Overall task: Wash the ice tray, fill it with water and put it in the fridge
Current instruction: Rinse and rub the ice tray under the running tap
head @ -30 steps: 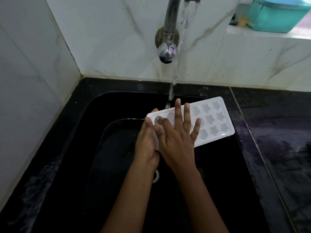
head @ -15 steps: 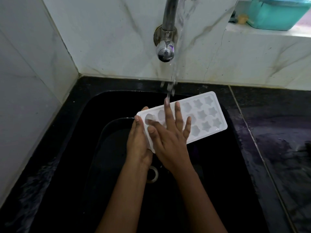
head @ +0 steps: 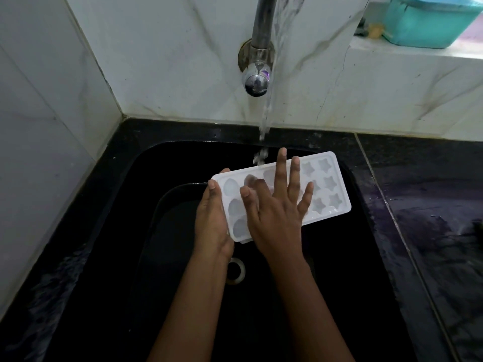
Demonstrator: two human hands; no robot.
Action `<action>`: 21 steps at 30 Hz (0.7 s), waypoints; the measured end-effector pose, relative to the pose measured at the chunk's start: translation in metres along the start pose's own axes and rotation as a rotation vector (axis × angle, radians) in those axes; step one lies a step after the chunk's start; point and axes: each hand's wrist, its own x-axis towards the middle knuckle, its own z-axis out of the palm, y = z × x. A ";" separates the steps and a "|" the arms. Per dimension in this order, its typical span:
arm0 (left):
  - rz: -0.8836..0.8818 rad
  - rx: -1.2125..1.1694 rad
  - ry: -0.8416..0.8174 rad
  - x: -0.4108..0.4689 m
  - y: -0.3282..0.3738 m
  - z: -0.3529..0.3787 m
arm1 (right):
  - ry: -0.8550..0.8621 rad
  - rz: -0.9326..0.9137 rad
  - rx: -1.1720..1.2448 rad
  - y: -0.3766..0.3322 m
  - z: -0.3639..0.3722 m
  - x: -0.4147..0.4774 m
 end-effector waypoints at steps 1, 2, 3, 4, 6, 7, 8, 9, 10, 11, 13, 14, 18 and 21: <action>0.013 0.012 0.007 0.000 -0.001 0.000 | -0.001 -0.004 -0.002 -0.002 0.001 -0.001; 0.031 0.015 0.014 0.001 -0.001 0.000 | -0.022 -0.028 0.002 -0.003 0.002 -0.002; 0.050 0.008 0.024 0.001 -0.001 -0.001 | -0.052 -0.063 0.008 -0.002 0.002 -0.002; 0.068 -0.001 0.032 0.002 0.000 -0.002 | -0.077 -0.092 0.016 0.000 0.001 -0.001; 0.083 -0.003 0.032 0.001 -0.001 -0.002 | -0.076 -0.077 0.021 0.006 -0.002 0.001; 0.071 0.006 0.027 0.000 -0.003 -0.001 | -0.050 -0.042 0.007 0.007 -0.003 0.001; 0.055 0.015 0.029 -0.002 -0.004 0.001 | -0.022 -0.011 -0.012 0.005 -0.002 0.001; 0.045 0.021 0.032 -0.003 -0.006 0.002 | -0.003 0.003 -0.022 0.002 -0.001 0.000; 0.049 0.022 0.036 -0.003 -0.006 0.003 | -0.003 -0.006 -0.018 -0.001 0.000 -0.002; 0.064 0.014 0.041 -0.002 -0.005 0.002 | -0.022 -0.035 -0.006 -0.002 0.002 -0.003; 0.103 -0.004 0.054 0.000 -0.002 -0.001 | -0.073 -0.088 0.004 0.001 0.002 -0.002; 0.117 0.003 0.062 0.001 -0.001 -0.002 | -0.075 -0.082 0.002 0.003 0.001 -0.001; 0.100 0.044 0.065 -0.001 -0.006 0.000 | -0.038 0.012 -0.020 -0.002 0.003 -0.003; 0.097 0.028 0.097 -0.001 -0.003 -0.002 | -0.111 -0.058 0.052 -0.003 0.003 -0.003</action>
